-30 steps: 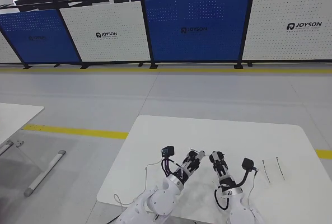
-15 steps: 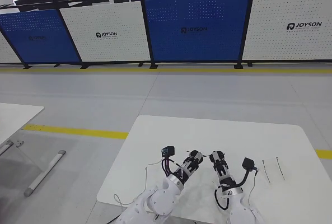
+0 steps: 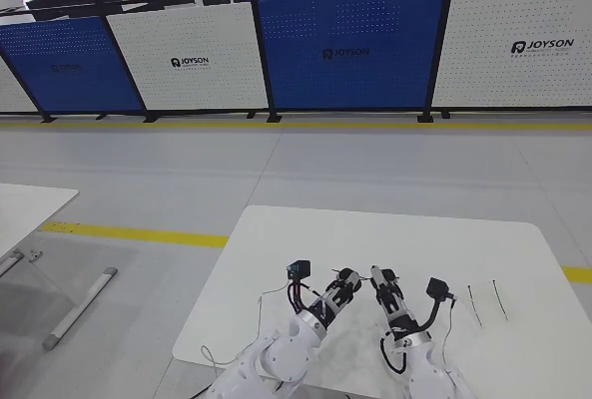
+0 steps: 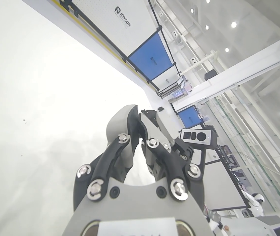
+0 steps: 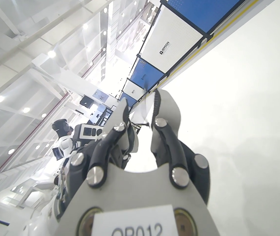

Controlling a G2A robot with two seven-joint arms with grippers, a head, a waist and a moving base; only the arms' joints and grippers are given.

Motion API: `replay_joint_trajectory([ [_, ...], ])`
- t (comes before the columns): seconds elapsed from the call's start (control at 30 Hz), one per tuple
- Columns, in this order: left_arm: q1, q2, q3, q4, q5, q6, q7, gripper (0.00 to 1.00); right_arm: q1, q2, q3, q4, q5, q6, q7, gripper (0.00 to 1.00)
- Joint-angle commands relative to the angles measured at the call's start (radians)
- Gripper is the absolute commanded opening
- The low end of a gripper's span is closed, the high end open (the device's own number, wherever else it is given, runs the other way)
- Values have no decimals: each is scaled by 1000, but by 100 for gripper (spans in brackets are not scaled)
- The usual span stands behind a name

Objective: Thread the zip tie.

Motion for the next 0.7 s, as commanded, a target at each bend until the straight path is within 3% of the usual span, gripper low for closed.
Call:
replay_joint_trajectory([
  [0.0, 0, -1, -3, -1, -9, 10, 10, 0, -7, 2, 9, -11, 5, -9, 1, 100],
  [0.17, 7, -4, -23, -25, -44, 35, 53, 0, -39, 19, 44, -82, 32, -9, 53, 100],
  [0.3, 17, -4, -29, -58, -86, 36, 32, 0, -42, 20, 45, -87, 41, -9, 62, 100],
  [0.5, 17, -4, -29, -58, -86, 36, 32, 0, -42, 20, 45, -87, 41, -9, 62, 100],
  [0.6, 17, -4, -29, -58, -86, 36, 32, 0, -41, 23, 38, -83, -97, 37, 10, 100],
  [0.67, 18, -5, -30, -58, -101, 35, 28, 0, -40, 24, 37, -80, -133, 34, -1, 100],
])
